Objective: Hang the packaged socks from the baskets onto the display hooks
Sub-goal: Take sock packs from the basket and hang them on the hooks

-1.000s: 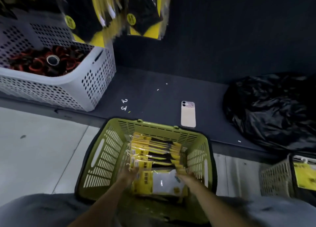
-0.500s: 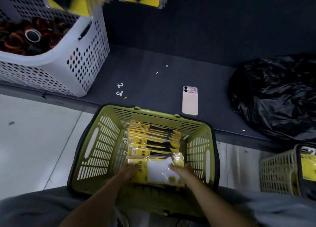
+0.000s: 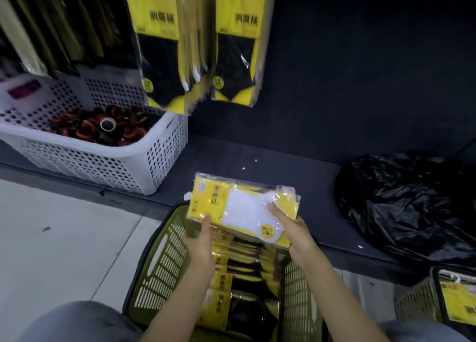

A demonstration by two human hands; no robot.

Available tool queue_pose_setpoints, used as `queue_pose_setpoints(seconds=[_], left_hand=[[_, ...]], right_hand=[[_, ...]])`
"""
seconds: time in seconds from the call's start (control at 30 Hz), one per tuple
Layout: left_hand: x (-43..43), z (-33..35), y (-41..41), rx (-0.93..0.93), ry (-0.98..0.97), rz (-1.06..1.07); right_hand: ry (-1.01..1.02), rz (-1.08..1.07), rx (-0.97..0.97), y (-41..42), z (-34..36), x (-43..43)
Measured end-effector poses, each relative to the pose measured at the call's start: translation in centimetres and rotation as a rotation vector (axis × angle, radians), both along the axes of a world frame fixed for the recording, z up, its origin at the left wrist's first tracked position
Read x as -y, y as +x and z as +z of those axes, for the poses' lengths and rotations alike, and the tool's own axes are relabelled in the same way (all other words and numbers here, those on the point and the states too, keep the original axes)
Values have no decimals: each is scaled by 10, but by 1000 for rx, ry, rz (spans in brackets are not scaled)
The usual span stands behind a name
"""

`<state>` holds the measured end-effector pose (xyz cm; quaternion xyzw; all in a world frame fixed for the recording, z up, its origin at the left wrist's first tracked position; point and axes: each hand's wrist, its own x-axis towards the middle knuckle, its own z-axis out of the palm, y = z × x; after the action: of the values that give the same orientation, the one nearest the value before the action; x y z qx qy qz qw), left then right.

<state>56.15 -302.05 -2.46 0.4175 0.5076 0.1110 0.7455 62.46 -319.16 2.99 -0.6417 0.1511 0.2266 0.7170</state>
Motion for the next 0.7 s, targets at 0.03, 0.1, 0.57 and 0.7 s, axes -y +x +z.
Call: queue_pose_setpoints(seconds=[0.03,0.1,0.57,0.7], left_hand=[[0,20,4,140,-109,-79],[2,61,12,398,-196,-242],[-44,230,27,794,680,-377],[-53,244,35,835,760,-427]], right_hand=[[78,-16,21,1,14,0],[221,-15,52,2,40,-2],[65,-63,703,37,174,-49],[69,18,835,44,210,-73]])
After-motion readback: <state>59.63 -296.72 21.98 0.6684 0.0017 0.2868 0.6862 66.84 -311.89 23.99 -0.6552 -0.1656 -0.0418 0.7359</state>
